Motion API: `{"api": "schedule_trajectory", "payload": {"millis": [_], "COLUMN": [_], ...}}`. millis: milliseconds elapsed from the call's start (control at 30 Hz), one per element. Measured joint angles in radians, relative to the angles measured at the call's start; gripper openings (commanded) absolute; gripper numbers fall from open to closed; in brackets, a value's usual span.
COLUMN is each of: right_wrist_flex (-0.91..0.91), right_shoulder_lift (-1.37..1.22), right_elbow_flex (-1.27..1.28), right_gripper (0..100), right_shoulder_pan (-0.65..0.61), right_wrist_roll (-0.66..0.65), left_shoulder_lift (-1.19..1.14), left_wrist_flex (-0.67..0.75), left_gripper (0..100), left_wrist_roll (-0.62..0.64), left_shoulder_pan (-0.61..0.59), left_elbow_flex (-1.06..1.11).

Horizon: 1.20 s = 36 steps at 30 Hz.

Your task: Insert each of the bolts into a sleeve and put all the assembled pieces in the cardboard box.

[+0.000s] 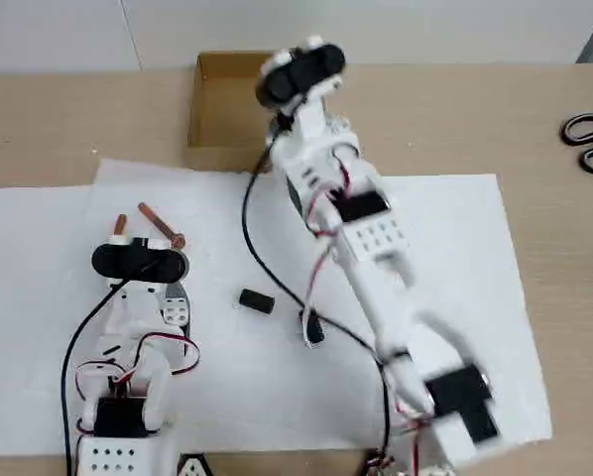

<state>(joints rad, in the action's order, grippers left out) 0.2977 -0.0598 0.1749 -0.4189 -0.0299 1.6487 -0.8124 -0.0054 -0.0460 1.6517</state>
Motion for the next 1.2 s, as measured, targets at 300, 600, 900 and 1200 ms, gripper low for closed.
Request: {"api": "schedule_trajectory", "payload": {"millis": [300,600,900,1200], "right_wrist_flex": [0.000,0.000,0.135,0.293], "right_shoulder_lift": [-0.491,-0.761,-0.773,-0.770], "right_elbow_flex": [-0.549,-0.799,-0.812,-0.879], "right_gripper": [0.3,0.4,12.0,23.1], "right_shoulder_pan": [0.008,0.009,0.009,0.009], "right_wrist_roll": [0.000,0.000,-0.021,-0.087], "left_shoulder_lift": [0.000,0.000,0.000,0.000], "left_wrist_flex": [0.000,0.000,0.000,0.000], "left_gripper": [1,1,1,1], "left_wrist_roll": [0.000,0.000,0.000,0.000], "left_shoulder_pan": [0.000,0.000,0.000,0.000], "left_elbow_flex": [0.000,0.000,0.000,0.000]}}
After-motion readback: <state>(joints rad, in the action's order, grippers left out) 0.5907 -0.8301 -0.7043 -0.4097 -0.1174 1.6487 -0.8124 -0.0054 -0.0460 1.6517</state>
